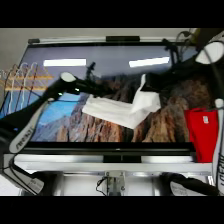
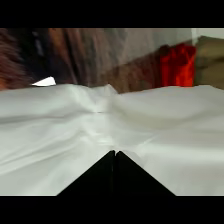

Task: Fold the shirts.

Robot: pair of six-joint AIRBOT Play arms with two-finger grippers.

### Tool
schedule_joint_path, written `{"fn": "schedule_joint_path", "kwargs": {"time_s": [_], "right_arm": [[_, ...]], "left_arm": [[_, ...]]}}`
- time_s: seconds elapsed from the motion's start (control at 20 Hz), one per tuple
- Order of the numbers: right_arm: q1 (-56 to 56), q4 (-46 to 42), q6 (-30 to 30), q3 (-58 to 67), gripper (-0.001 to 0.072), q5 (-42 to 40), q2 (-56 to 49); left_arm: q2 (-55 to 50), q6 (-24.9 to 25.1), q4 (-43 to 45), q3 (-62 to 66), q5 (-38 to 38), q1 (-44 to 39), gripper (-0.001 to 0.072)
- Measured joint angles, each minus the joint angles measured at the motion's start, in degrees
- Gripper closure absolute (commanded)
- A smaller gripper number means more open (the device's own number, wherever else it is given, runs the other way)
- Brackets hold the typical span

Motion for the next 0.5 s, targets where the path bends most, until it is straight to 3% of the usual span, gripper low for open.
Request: {"fn": "schedule_joint_path", "kwargs": {"time_s": [0.15, 0.4, 0.45, 0.5], "right_arm": [[6.8, 0.8, -1.2, 0.0, 0.0647, -7.5, -5.5], [16.2, 5.2, -3.1, 0.0, 0.0618, -21.0, -16.2], [17.4, 6.9, -3.2, 0.0, 0.0447, -23.4, -18.2], [18.4, 8.8, -3.4, 0.0, 0.0153, -25.4, -20.0]], "left_arm": [[6.3, -1.9, 8.2, 0.0, -4.2, 9.9, 0.0677], [12.7, -3.1, 13.2, 0.0, -8.9, 21.6, 0.0677], [13.2, -3.1, 13.4, 0.0, -9.7, 22.7, 0.0677], [13.6, -3.3, 13.9, -0.1, -10.4, 23.3, 0.0677]]}}
